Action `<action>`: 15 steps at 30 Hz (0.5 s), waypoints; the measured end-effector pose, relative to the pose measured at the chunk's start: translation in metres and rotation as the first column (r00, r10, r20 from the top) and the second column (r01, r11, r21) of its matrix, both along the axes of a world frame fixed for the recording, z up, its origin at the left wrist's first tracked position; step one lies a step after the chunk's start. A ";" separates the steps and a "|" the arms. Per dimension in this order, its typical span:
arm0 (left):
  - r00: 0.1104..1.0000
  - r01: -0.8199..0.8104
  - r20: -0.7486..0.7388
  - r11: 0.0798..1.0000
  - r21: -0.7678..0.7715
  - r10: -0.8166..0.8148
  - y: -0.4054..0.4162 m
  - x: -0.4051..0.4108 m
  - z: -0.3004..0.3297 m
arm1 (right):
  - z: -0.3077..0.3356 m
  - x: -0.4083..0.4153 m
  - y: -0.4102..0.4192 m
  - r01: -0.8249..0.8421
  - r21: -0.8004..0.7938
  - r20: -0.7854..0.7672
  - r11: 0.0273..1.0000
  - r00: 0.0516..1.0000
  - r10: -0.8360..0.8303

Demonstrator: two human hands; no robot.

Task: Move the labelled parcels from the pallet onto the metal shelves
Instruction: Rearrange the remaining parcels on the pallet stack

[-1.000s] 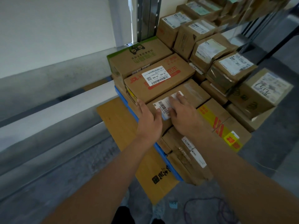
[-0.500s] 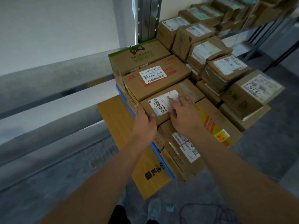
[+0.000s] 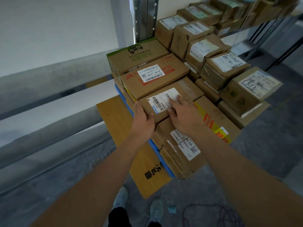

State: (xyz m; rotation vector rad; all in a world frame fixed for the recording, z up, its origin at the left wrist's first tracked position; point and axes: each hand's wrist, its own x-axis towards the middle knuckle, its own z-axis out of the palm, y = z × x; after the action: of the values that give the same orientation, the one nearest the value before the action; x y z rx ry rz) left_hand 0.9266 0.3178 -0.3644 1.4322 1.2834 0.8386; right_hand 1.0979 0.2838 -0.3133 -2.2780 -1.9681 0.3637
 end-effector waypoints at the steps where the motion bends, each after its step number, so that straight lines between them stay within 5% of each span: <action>1: 1.000 0.007 0.005 1.000 -0.002 -0.007 0.000 0.000 0.000 | 0.000 0.000 -0.002 0.002 0.008 0.000 1.000 1.000 -0.002; 15: 1.000 0.018 -0.003 0.996 -0.091 -0.018 -0.018 0.005 0.005 | 0.008 0.007 -0.027 0.022 0.061 -0.126 0.998 0.992 -0.014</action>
State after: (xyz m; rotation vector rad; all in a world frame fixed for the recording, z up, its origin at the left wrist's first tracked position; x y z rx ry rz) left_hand 0.9318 0.2994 -0.3597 1.3719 1.2933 0.7570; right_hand 1.1045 0.2572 -0.3052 -2.1770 -1.8699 0.4266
